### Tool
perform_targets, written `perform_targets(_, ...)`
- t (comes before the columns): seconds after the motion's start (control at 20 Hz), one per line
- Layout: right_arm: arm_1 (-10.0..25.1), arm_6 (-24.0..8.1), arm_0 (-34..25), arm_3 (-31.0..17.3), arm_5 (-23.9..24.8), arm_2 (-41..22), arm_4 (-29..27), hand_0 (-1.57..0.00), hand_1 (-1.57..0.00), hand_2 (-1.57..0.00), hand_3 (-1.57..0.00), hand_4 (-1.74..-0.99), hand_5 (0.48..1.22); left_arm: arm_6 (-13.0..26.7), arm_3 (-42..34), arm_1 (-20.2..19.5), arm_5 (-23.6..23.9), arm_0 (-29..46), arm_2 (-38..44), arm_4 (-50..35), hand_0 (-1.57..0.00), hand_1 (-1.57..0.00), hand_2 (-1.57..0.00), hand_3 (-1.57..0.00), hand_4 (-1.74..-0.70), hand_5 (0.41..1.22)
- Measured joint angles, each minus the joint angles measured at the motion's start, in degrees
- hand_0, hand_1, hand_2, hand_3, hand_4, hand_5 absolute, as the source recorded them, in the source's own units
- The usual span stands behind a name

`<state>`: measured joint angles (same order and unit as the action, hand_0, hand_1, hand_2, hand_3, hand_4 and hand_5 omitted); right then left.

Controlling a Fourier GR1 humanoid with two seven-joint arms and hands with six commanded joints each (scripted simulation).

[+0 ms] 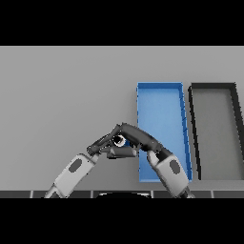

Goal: Pick up the blue pipe and place it into the blue bin.

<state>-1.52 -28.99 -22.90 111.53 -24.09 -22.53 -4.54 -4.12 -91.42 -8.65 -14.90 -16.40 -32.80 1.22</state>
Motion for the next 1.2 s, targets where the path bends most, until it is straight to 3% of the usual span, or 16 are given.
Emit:
perform_targets(0.15,-0.27,0.40,1.12,0.85,-1.13,0.73,0.81,-1.57,-1.57,-1.57,-1.57,-1.488,1.216,0.26,0.22,-0.23,0.42,-0.35,0.09,3.18,-0.22,-0.21,-0.20,-0.20,-0.92,0.899)
perform_targets(0.3,-1.97,1.24,1.15,0.49,-1.97,1.19,1.89,-1.57,-1.57,-1.57,-1.57,-1.487,1.218,2.63,0.35,0.01,1.06,-0.39,0.44,2.63,-0.11,-0.11,-0.10,-0.10,-0.86,0.734)
perform_targets(0.45,-2.56,3.97,2.10,0.86,-2.55,1.68,3.92,-1.57,-1.57,-1.57,-1.57,-1.488,1.220,4.54,1.31,0.94,0.88,0.26,1.34,0.15,-0.06,-0.05,-0.05,-0.05,-0.88,0.654)
perform_targets(0.55,-3.99,3.81,2.41,0.83,-2.23,1.93,4.06,-1.57,-1.57,-1.57,-1.57,-1.489,1.220,7.04,1.09,1.08,1.36,1.33,1.11,-0.02,-0.04,-0.03,-0.03,-0.03,-0.89,0.625)
perform_targets(0.8,-8.74,-4.95,-0.19,2.56,0.49,7.22,-9.96,-1.57,-1.57,-1.57,-1.57,-1.491,1.221,10.40,-0.05,1.50,1.16,1.73,0.85,-1.12,-0.01,-0.01,-0.01,-0.01,-0.92,0.527)
perform_targets(0.85,-6.94,-5.85,-1.09,1.79,3.46,7.55,-12.76,-1.57,-1.57,-1.57,-1.57,-1.490,1.221,10.20,-0.44,1.11,1.19,2.67,0.59,-0.91,-0.01,-0.01,-0.01,-0.01,-0.92,0.515)
perform_targets(1.05,5.51,-5.32,-14.37,3.40,16.83,7.47,-23.21,-1.57,-1.57,-1.57,-1.57,-1.494,1.221,10.54,-1.20,0.91,1.56,3.75,0.38,-0.81,0.00,0.00,0.00,0.00,-0.93,0.493)
perform_targets(1.2,9.59,-5.74,-25.09,0.81,18.90,13.03,-27.24,-1.57,-1.57,-1.57,-1.57,-1.495,1.221,11.80,-1.18,0.67,1.03,2.25,0.97,-1.37,0.00,0.00,0.00,0.00,-0.92,0.487)
